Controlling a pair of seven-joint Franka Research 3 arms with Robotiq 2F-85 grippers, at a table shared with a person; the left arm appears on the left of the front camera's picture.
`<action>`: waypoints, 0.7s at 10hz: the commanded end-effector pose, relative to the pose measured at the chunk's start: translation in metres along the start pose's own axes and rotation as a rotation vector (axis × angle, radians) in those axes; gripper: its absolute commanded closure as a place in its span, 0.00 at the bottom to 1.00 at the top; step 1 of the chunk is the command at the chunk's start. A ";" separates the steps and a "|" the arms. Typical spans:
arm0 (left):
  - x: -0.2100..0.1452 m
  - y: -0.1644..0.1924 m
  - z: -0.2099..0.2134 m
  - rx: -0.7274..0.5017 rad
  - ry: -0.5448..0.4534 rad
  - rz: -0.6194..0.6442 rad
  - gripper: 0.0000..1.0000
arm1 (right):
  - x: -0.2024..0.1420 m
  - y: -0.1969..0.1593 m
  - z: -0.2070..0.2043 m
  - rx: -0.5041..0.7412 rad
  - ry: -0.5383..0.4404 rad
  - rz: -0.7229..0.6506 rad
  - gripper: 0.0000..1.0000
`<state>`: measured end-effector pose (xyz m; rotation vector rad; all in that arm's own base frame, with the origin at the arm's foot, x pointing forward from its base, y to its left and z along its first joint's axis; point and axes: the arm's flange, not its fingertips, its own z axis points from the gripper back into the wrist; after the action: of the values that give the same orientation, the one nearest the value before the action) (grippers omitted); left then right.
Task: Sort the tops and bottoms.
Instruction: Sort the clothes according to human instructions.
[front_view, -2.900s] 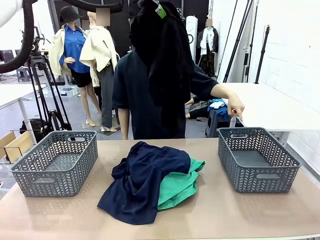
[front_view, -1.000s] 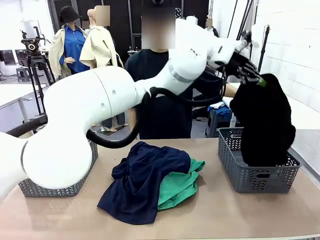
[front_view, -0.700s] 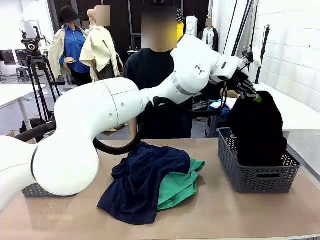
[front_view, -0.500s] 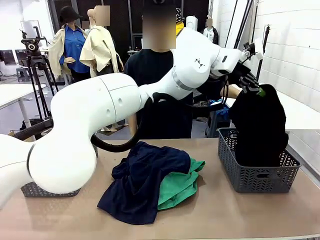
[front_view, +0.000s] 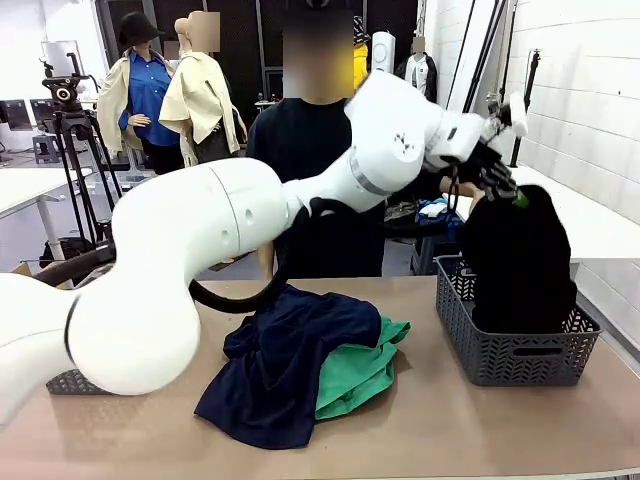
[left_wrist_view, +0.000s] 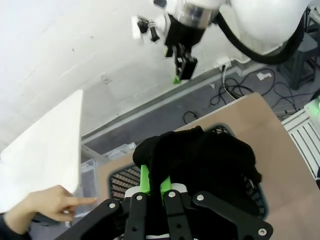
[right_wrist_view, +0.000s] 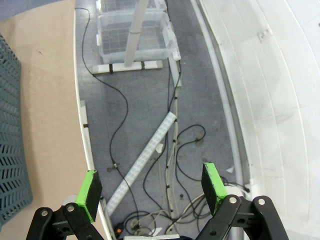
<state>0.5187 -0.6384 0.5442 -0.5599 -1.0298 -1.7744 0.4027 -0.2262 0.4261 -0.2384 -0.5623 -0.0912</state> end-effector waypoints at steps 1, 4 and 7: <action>0.004 0.032 -0.051 -0.025 0.043 0.054 1.00 | 0.001 -0.002 0.000 -0.002 0.004 0.003 0.00; -0.022 0.024 -0.100 -0.114 0.084 0.072 1.00 | 0.001 -0.002 0.000 -0.002 0.004 0.003 0.00; -0.039 0.008 -0.137 -0.189 0.156 0.085 1.00 | 0.001 -0.002 0.000 -0.002 0.004 0.003 0.00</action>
<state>0.5037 -0.6724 0.4304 -0.5948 -0.7753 -1.8192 0.4027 -0.2262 0.4261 -0.2385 -0.5623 -0.0912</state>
